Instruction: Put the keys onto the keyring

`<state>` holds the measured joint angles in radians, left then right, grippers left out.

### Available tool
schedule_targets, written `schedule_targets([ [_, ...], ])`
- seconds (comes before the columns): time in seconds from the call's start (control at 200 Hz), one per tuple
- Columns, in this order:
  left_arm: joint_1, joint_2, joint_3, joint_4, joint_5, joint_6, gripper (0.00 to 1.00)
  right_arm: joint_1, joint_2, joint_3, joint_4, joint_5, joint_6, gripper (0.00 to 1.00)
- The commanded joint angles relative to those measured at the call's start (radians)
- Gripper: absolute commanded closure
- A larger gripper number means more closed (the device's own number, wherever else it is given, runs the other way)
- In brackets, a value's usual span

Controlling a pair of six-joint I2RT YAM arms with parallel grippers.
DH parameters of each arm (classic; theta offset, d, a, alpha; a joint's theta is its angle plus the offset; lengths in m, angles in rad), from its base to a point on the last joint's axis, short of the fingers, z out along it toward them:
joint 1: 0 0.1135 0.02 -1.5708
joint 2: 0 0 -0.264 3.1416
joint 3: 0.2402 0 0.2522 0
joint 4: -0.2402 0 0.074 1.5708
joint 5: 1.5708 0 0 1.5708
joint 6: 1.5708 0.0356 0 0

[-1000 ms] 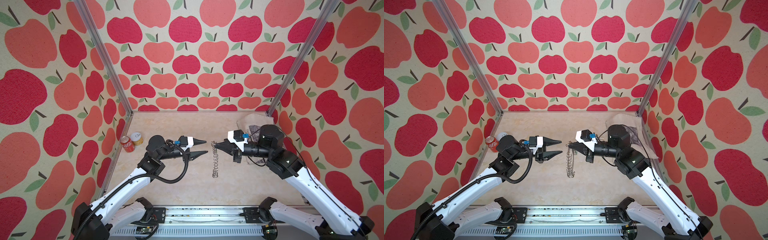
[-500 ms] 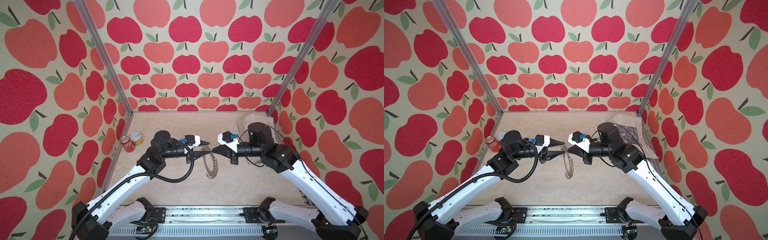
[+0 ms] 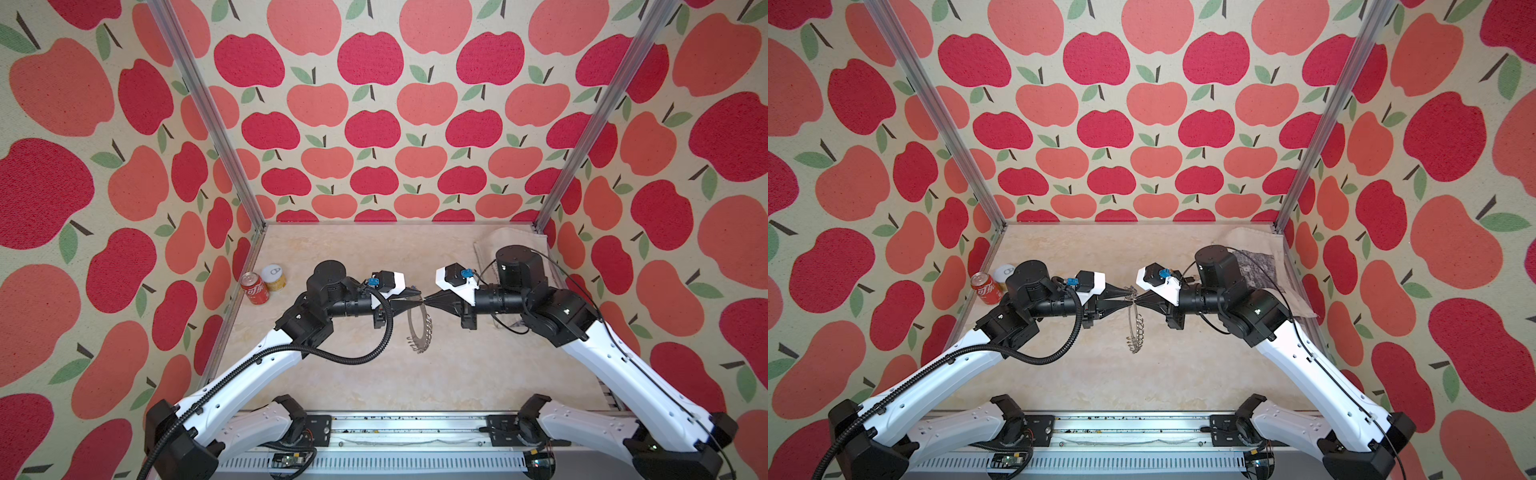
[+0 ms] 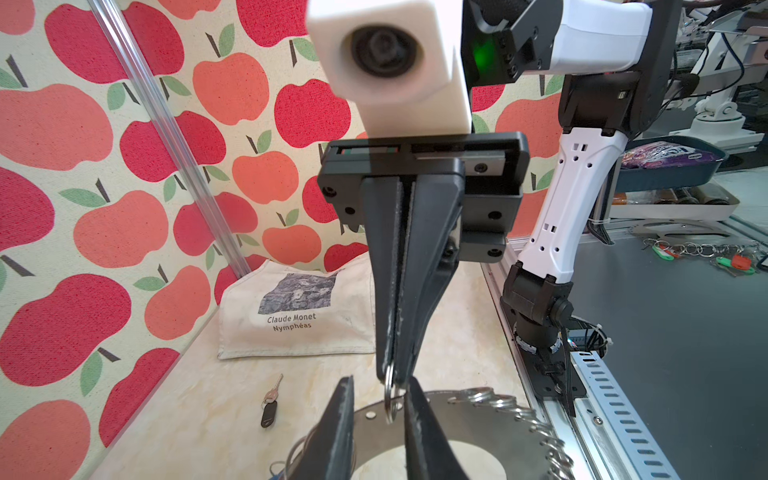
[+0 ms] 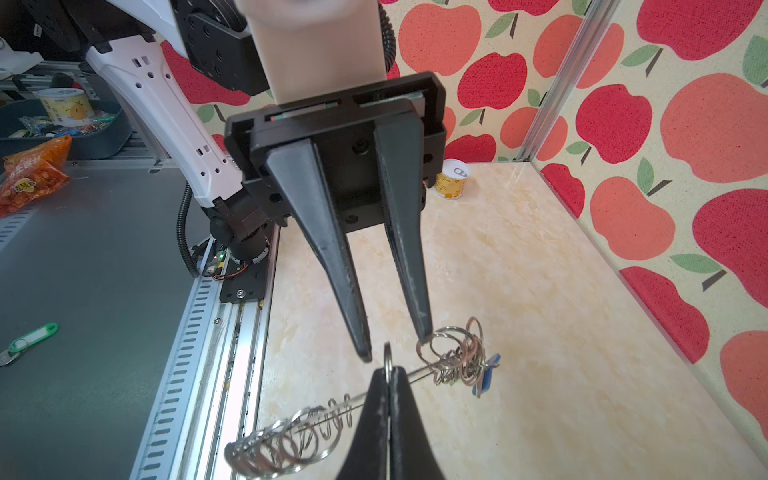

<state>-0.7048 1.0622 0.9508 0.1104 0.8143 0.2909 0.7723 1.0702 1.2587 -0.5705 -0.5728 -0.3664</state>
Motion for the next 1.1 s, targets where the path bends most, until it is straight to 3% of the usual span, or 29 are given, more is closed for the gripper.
schedule_targets([
  [0.0,-0.008,0.006,0.040,-0.022,-0.006,0.026,0.78,0.010,-0.024,0.032,0.029,0.000,-0.007,1.00],
  [0.595,-0.016,0.019,0.052,-0.019,0.004,0.025,0.84,0.014,-0.021,0.025,0.031,-0.009,-0.009,1.00],
  [0.83,-0.022,0.021,0.058,-0.027,0.005,0.027,1.00,0.028,-0.020,0.027,0.032,-0.003,-0.010,1.00],
  [0.945,-0.024,0.021,0.049,-0.005,0.004,0.024,1.00,0.032,-0.012,0.026,0.034,0.010,-0.006,1.00],
  [1.056,-0.016,-0.006,0.003,0.074,-0.012,0.001,1.00,0.032,-0.034,0.015,0.014,0.088,-0.017,0.66],
  [1.096,-0.006,-0.024,-0.023,0.124,-0.009,-0.017,1.00,0.029,-0.055,0.002,0.016,0.112,-0.019,0.60],
])
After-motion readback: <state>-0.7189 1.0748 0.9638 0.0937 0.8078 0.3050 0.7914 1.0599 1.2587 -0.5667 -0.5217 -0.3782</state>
